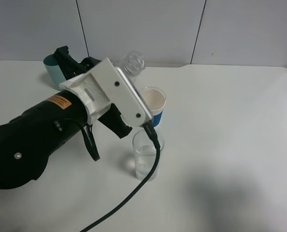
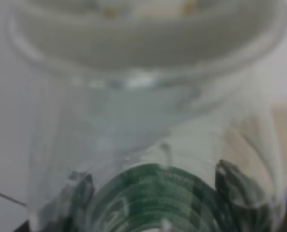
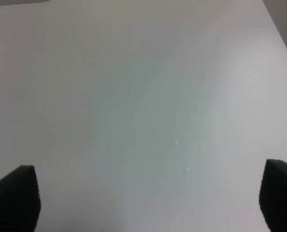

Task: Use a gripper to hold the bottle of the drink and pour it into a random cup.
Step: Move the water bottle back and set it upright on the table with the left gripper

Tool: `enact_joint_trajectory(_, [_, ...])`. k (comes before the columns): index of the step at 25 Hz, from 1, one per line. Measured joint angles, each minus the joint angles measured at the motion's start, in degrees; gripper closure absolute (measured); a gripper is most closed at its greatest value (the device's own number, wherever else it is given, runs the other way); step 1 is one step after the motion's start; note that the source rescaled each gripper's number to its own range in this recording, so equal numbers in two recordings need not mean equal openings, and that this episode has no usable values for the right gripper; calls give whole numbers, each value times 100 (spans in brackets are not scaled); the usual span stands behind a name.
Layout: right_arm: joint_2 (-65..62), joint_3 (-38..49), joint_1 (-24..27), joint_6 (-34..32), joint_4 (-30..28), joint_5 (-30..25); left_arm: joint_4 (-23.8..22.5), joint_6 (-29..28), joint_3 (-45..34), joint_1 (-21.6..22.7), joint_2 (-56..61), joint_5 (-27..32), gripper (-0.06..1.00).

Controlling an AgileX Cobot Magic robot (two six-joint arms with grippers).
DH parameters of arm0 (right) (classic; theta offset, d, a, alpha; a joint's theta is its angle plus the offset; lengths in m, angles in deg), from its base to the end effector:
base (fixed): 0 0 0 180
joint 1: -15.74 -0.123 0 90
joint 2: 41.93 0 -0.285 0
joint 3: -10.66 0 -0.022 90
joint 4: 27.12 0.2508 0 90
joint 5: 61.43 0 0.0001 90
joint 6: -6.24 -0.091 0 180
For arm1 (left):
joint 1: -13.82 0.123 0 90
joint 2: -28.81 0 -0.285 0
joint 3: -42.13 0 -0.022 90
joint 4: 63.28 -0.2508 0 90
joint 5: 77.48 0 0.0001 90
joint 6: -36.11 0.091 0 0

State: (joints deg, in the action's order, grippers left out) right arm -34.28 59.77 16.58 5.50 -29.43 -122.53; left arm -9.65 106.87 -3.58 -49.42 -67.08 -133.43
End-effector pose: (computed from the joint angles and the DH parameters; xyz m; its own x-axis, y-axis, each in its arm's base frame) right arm -0.0044 -0.0031 0.2743 -0.4672 0.0003 -0.8841 0.0428 0.9988 -0.0223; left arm 0.1753 -0.2129 0.2114 0.1368 0.6423 -0.7541 0.3528 0.6798 0.6430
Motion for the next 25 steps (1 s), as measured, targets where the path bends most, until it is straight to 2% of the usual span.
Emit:
enact_joint_trajectory(5, [0,0,0,0,0,0,-1257,-2084,0,518,72,90,92])
enact_joint_trajectory(13, [0,0,0,0,0,0,-4009,-4981,0,1791,72,393,92])
enact_joint_trajectory(18, [0,0,0,0,0,0,-5527,-6360,-23,2703,72,694,92])
enact_joint_trajectory(22, [0,0,0,0,0,0,-6374,-7285,-127,3492,76,772,92])
enact_joint_trajectory(25, [0,0,0,0,0,0,-6766,-7682,-222,4024,76,780,92])
